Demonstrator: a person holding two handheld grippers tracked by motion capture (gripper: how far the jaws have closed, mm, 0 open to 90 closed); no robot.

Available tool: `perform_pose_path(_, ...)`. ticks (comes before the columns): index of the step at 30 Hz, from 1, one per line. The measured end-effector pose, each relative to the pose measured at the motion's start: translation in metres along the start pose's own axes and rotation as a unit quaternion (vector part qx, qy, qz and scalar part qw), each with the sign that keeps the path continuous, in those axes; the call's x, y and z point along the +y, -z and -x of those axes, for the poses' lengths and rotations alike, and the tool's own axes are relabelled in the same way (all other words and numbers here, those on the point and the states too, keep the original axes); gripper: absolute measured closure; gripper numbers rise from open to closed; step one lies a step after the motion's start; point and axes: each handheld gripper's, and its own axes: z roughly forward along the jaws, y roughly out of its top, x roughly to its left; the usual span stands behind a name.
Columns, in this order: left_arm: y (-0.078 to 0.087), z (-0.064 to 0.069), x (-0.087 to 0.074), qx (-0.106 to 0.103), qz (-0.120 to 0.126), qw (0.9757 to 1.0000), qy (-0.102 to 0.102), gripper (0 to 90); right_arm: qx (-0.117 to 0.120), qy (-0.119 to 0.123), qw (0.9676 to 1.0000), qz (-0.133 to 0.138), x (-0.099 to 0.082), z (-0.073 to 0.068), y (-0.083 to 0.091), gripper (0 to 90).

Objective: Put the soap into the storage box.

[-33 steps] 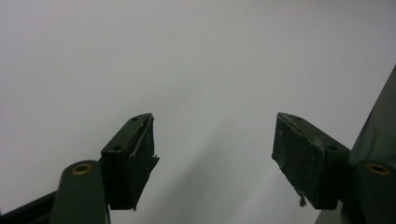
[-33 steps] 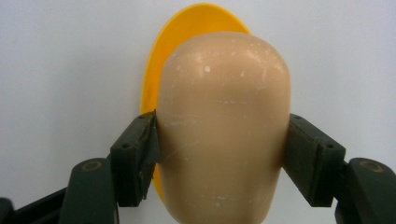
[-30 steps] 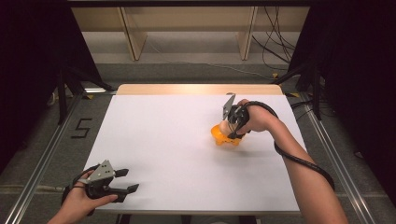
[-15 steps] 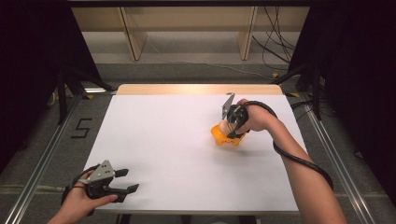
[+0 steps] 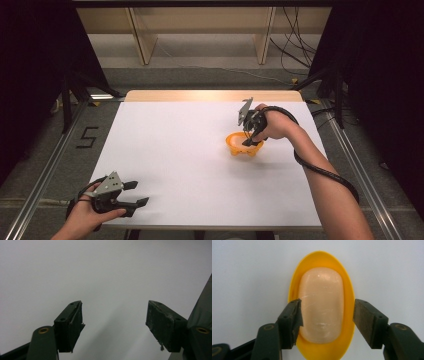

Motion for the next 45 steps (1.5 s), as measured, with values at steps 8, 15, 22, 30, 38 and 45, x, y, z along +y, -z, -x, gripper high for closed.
perform_pose_path(8, -0.001, 0.0, -0.001, 0.0, 0.007, 1.0, 0.002, 29.1, -0.005, -0.018, 0.9998, 0.008, -0.005, -0.002, 0.004, 49.2)
perform_pose_path(15, -0.001, 0.0, -0.001, 0.0, 0.006, 1.0, 0.0, 29.2, -0.008, -0.057, 0.998, 0.023, -0.015, -0.009, 0.012, 47.9)
perform_pose_path(22, -0.002, 0.001, -0.001, 0.0, 0.007, 1.0, 0.004, 29.1, -0.035, -0.104, 0.9926, 0.051, -0.031, -0.018, 0.018, 43.3)
perform_pose_path(30, -0.001, 0.0, 0.0, 0.004, 0.001, 1.0, -0.006, 29.1, -0.062, -0.165, 0.981, 0.081, -0.057, -0.035, 0.027, 38.7)
perform_pose_path(38, -0.002, 0.001, -0.001, 0.002, -0.002, 0.9999, 0.012, 29.2, -0.088, -0.2, 0.971, 0.097, -0.083, -0.05, 0.035, 36.8)
perform_pose_path(45, -0.003, 0.002, -0.002, 0.001, 0.003, 0.9999, 0.016, 29.1, -0.101, -0.243, 0.9581, 0.113, -0.104, -0.066, 0.036, 36.8)
